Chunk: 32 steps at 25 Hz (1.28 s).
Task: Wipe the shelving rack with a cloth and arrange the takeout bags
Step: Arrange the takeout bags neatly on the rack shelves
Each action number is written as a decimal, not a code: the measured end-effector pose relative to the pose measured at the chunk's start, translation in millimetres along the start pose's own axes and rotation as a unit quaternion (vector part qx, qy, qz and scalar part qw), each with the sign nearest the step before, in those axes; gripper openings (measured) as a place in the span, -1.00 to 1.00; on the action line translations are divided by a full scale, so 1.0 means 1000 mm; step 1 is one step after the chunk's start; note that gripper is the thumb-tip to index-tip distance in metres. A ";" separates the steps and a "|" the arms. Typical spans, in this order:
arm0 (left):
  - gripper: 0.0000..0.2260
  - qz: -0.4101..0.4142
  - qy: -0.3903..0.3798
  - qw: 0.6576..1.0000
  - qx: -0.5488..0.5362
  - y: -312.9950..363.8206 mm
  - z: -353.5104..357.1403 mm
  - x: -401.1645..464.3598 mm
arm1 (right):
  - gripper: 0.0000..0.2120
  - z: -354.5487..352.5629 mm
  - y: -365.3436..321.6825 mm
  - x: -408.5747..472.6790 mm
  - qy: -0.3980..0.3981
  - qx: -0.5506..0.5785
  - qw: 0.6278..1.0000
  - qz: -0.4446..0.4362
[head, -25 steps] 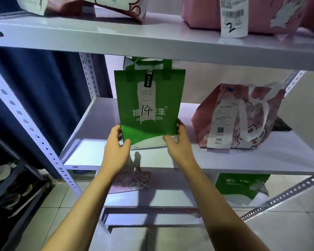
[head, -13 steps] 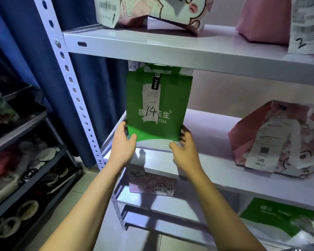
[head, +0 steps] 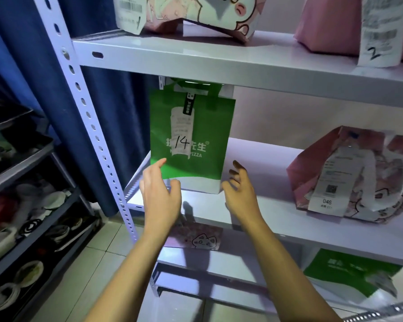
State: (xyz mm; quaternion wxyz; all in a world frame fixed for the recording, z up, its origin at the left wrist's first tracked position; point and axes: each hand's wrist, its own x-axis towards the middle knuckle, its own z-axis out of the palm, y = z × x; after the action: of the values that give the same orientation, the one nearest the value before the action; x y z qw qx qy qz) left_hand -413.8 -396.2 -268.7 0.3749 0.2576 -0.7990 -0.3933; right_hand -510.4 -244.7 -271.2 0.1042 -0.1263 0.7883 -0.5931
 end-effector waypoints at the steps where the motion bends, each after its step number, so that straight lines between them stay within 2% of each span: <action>1: -0.59 0.018 -0.009 1.000 -0.010 0.008 0.007 -0.011 | -0.42 -0.009 0.004 -0.003 0.019 0.000 1.000 0.004; 6: -0.66 0.041 -0.156 0.983 -0.088 0.048 0.064 -0.052 | -0.67 -0.080 0.024 -0.024 0.114 0.012 0.993 0.014; 10: -0.69 0.039 -0.235 0.962 -0.135 0.076 0.105 -0.075 | -0.82 -0.143 0.040 -0.049 0.205 0.017 0.979 0.003; 13: -0.70 0.028 -0.274 0.950 -0.146 0.092 0.132 -0.092 | -0.82 -0.187 0.056 -0.060 0.251 0.018 0.968 0.011; 16: -0.69 0.018 -0.298 0.944 -0.142 0.110 0.160 -0.104 | -0.81 -0.230 0.071 -0.061 0.337 0.024 0.941 0.013; 19: -0.69 -0.019 -0.292 0.946 -0.141 0.130 0.188 -0.104 | -0.68 -0.277 0.082 -0.050 0.394 0.027 0.919 0.025; 22: -0.68 -0.056 -0.291 0.944 -0.144 0.147 0.212 -0.105 | -0.43 -0.320 0.096 -0.031 0.333 0.006 0.942 0.045; 23: -0.67 -0.060 -0.297 0.941 -0.149 0.150 0.219 -0.107 | -0.40 -0.329 0.100 -0.025 0.301 0.005 0.952 0.047; 26: -0.63 -0.070 -0.302 0.937 -0.160 0.158 0.236 -0.112 | -0.48 -0.346 0.112 -0.014 0.247 -0.007 0.968 0.041; 32: -0.62 -0.073 -0.306 0.938 -0.145 0.186 0.272 -0.122 | -0.49 -0.392 0.126 -0.006 0.256 0.023 0.966 0.026</action>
State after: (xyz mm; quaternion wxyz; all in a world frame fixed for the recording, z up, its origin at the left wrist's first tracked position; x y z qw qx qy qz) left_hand -582.0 -88.3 -275.7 0.1155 0.1249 -0.7883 -0.5912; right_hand -637.2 146.8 -285.0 -0.0830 0.0525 0.7778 -0.6208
